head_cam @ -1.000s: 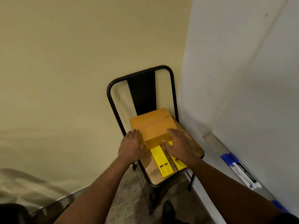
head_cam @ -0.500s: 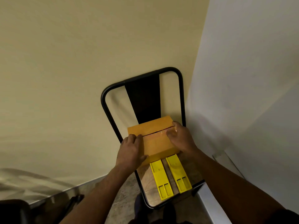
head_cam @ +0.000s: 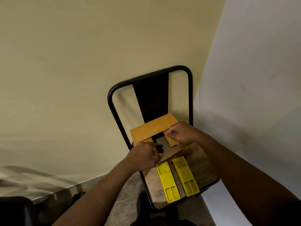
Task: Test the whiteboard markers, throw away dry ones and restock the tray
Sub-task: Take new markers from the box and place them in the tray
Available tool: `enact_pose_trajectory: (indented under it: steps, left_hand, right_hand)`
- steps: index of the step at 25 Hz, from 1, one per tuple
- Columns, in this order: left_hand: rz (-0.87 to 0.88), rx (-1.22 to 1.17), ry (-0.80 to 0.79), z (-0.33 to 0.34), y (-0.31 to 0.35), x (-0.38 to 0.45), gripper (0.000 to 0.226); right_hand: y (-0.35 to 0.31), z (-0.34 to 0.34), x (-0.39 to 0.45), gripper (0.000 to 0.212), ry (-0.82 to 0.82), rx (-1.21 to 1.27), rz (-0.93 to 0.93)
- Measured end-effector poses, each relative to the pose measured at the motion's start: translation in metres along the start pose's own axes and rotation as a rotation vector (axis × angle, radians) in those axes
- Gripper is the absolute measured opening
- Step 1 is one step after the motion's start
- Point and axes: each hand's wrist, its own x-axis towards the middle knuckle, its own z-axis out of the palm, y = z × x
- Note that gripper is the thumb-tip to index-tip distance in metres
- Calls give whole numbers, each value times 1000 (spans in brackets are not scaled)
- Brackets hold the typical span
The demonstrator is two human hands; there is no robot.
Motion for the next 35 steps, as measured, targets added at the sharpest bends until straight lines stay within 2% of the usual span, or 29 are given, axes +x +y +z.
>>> enact_pose_trajectory:
  steps: [2, 3, 6, 9, 12, 16, 21, 25, 29, 32, 35]
  left_hand:
    - [-16, 129, -211, -1, 1, 17, 38]
    - [-46, 185, -260, 1, 1, 24, 43]
    - [-67, 391, -291, 7, -2, 34, 52]
    - [-31, 488, -251, 4, -3, 28, 57]
    - [-27, 453, -74, -7, 2, 9, 67]
    - [-154, 376, 106, -14, -2, -22, 89]
    - [-335, 437, 254, -15, -14, -44, 110]
    - [-458, 468, 170, -19, -19, -50, 125]
    - [-484, 520, 111, -22, -16, -46, 128]
    - [-505, 525, 22, -24, -22, -45, 131]
    - [-556, 414, -133, -23, -32, -50, 134]
  right_hand:
    - [-6, 6, 11, 26, -97, -148, -31]
    - [-9, 10, 16, 28, -152, -225, -50]
    - [-14, 25, 28, 29, -275, -478, -113]
    - [-17, 28, 22, 22, -202, -719, -150]
    - [-14, 29, 20, 16, -17, -892, -285]
    - [-6, 17, 21, 25, 214, -920, -303]
    - [5, -4, 6, 37, 375, -964, -80]
    - [13, 1, 8, 50, 331, -1087, 116]
    - [7, 9, 23, 35, 352, -1164, 134]
    - [-11, 7, 28, 28, 280, -1078, 118]
    - [-22, 4, 26, 27, 155, -958, 151]
